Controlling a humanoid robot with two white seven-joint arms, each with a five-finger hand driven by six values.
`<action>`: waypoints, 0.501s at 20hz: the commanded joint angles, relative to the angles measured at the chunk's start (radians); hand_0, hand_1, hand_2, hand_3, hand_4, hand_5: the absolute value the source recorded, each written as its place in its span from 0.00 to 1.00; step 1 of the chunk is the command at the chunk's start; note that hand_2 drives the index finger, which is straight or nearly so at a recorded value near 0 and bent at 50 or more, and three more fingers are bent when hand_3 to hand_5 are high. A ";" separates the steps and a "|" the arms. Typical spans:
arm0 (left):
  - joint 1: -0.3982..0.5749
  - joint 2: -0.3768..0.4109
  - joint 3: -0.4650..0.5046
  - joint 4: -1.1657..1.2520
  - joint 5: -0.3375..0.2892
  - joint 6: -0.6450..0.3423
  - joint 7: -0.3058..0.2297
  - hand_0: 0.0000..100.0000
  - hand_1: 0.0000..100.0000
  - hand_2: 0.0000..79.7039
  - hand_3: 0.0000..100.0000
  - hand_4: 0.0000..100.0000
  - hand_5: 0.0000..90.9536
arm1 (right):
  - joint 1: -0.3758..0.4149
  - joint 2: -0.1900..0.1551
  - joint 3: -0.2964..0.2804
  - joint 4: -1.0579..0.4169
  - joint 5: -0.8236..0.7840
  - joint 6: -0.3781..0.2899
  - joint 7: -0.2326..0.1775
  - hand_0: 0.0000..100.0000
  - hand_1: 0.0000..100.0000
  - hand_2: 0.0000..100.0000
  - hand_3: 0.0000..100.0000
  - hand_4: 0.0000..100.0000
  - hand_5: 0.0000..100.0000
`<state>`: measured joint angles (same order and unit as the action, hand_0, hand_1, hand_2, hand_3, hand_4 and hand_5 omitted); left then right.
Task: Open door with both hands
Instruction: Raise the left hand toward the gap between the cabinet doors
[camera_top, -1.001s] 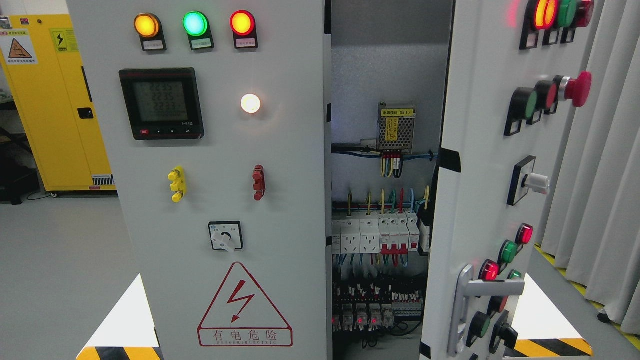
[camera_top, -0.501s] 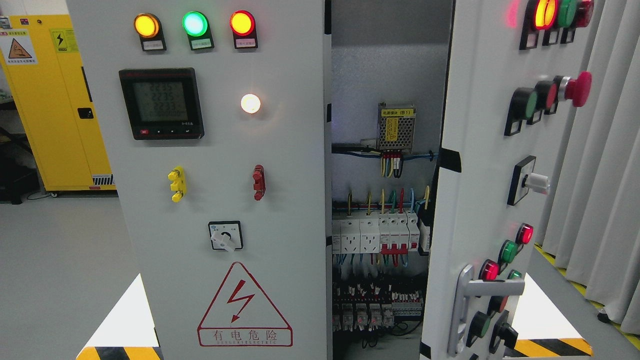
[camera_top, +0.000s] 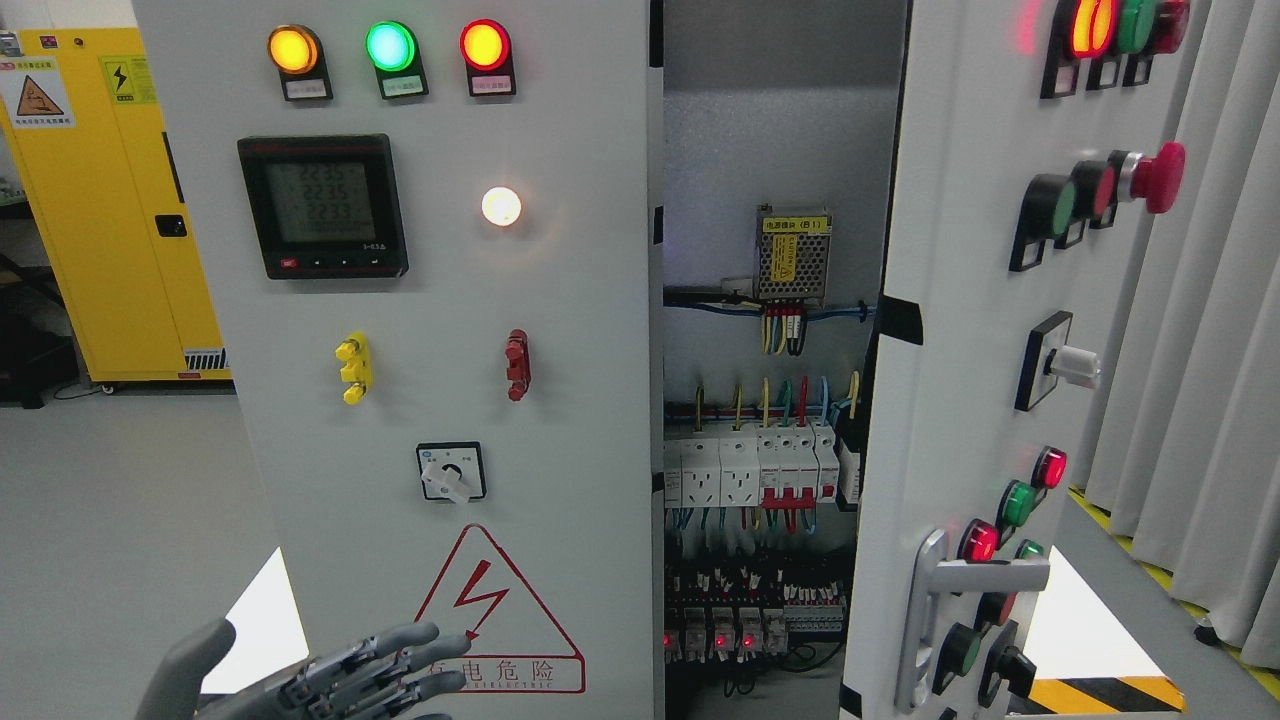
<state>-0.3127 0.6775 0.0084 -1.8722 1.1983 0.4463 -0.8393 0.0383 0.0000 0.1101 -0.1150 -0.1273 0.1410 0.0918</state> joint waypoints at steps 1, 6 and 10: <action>-0.334 0.068 -0.210 0.069 0.046 0.025 0.000 0.00 0.00 0.00 0.00 0.00 0.00 | 0.000 -0.031 0.000 0.000 0.000 0.000 0.000 0.20 0.12 0.00 0.00 0.00 0.00; -0.537 -0.054 -0.336 0.192 0.032 0.035 0.003 0.00 0.00 0.00 0.00 0.00 0.00 | 0.000 -0.031 0.000 0.000 0.000 0.000 0.000 0.20 0.12 0.00 0.00 0.00 0.00; -0.618 -0.182 -0.354 0.281 -0.015 0.109 0.006 0.00 0.00 0.00 0.00 0.00 0.00 | 0.000 -0.031 -0.001 0.000 0.000 0.000 0.000 0.20 0.12 0.00 0.00 0.00 0.00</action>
<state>-0.7519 0.6504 -0.1768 -1.7628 1.2181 0.5133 -0.8409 0.0385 0.0000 0.1100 -0.1150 -0.1273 0.1410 0.0918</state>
